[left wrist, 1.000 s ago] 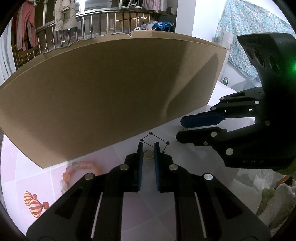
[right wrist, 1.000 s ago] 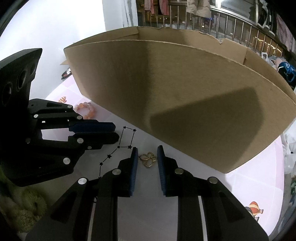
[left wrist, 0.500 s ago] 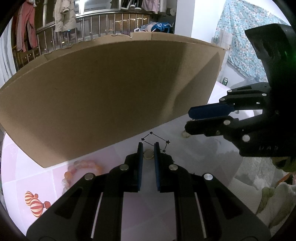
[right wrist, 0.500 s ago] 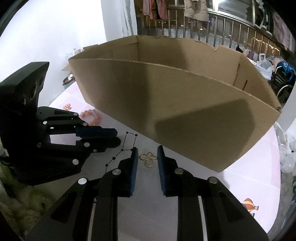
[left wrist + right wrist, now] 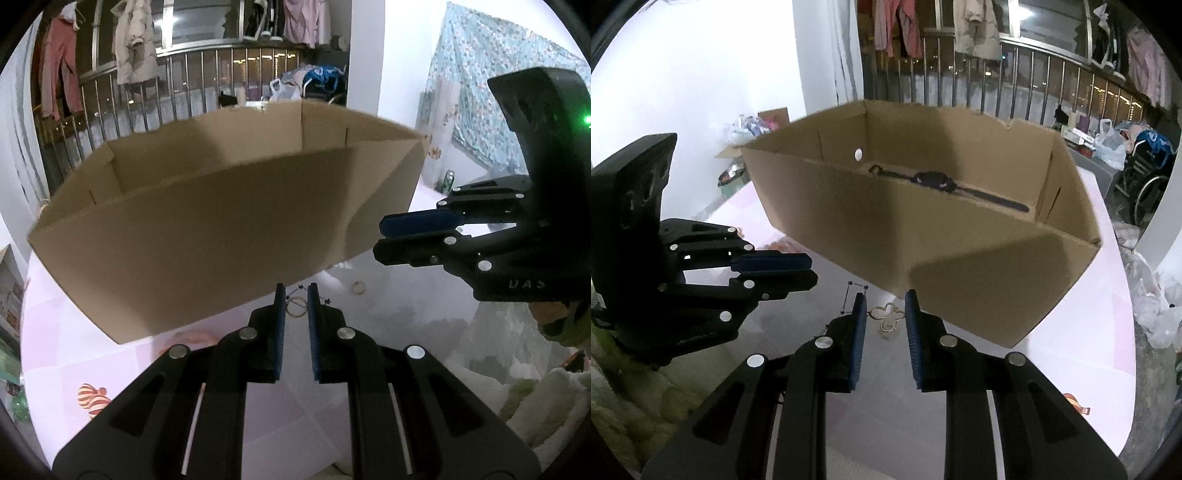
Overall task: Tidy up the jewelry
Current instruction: 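Carry the gold charm over the box and open both tools inside it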
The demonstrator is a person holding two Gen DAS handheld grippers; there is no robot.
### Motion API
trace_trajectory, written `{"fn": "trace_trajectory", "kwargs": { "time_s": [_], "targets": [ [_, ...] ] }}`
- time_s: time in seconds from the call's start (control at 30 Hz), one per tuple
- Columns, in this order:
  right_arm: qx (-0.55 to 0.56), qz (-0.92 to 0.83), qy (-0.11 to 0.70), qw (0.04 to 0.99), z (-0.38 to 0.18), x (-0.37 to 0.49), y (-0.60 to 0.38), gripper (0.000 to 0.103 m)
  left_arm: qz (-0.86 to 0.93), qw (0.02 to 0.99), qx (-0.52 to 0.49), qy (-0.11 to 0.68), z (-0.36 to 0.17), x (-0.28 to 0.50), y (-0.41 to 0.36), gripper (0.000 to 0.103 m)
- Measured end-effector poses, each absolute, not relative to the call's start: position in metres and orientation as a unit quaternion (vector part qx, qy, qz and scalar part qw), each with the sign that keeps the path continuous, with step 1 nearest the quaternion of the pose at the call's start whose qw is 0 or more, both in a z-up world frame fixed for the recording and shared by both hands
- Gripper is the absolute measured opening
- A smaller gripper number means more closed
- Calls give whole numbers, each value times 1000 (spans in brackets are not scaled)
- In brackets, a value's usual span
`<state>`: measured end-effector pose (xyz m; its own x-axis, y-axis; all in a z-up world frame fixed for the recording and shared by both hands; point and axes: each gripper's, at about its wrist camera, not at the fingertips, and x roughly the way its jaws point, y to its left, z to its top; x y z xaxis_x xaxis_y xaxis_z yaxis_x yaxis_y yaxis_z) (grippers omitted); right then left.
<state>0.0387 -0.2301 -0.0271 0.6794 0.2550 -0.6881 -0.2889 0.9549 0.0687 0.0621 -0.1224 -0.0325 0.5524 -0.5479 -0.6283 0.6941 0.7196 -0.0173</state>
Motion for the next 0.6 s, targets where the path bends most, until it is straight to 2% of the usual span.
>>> {"fn": "trace_trajectory", "kwargs": {
  "time_s": [0.37,0.6],
  "targets": [
    [6,160,300,940,25,30,-244,21,-351,898,105,243,20,48,-112,10],
    [18,142,279,950,48,61,-251,21,-346,907,90,222,47,75,-121,11]
  ]
}}
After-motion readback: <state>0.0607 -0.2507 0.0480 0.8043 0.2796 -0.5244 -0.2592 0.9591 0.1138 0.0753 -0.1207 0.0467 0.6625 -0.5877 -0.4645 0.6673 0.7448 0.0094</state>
